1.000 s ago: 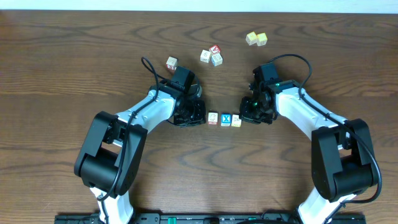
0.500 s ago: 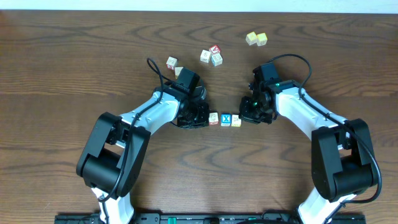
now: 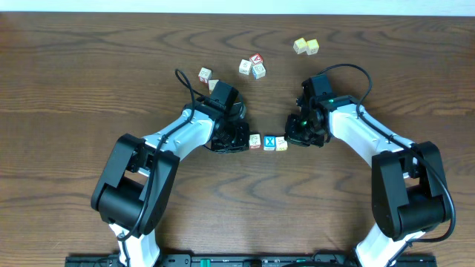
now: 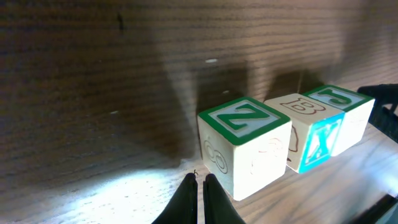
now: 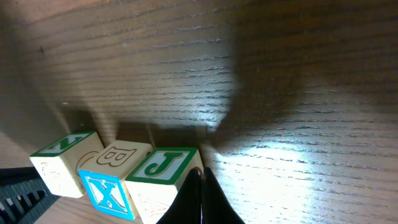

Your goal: Lift 3 blocks

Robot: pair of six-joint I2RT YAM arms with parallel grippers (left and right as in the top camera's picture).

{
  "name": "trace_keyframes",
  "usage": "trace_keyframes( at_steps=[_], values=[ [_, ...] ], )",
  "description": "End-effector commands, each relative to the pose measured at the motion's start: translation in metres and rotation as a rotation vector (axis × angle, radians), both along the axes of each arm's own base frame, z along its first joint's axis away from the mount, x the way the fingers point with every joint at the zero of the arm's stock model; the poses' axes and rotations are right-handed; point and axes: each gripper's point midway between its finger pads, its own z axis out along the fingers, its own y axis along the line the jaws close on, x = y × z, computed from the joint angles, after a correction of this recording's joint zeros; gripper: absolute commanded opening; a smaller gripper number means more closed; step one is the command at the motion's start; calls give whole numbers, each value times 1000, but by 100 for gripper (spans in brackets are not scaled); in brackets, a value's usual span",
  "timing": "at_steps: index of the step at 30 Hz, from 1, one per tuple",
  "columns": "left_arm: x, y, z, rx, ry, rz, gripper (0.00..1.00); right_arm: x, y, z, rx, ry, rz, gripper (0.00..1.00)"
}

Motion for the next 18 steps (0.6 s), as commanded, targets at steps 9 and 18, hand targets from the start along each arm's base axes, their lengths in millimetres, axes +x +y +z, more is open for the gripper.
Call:
trace_keyframes(
  at_steps=[9,18],
  values=[
    [9,20,-13,112,-43,34,7,-7,10,0,-11,4,20,1],
    [17,9,-8,60,-81,20,7,-7,9,0,-22,3,8,1]
  ],
)
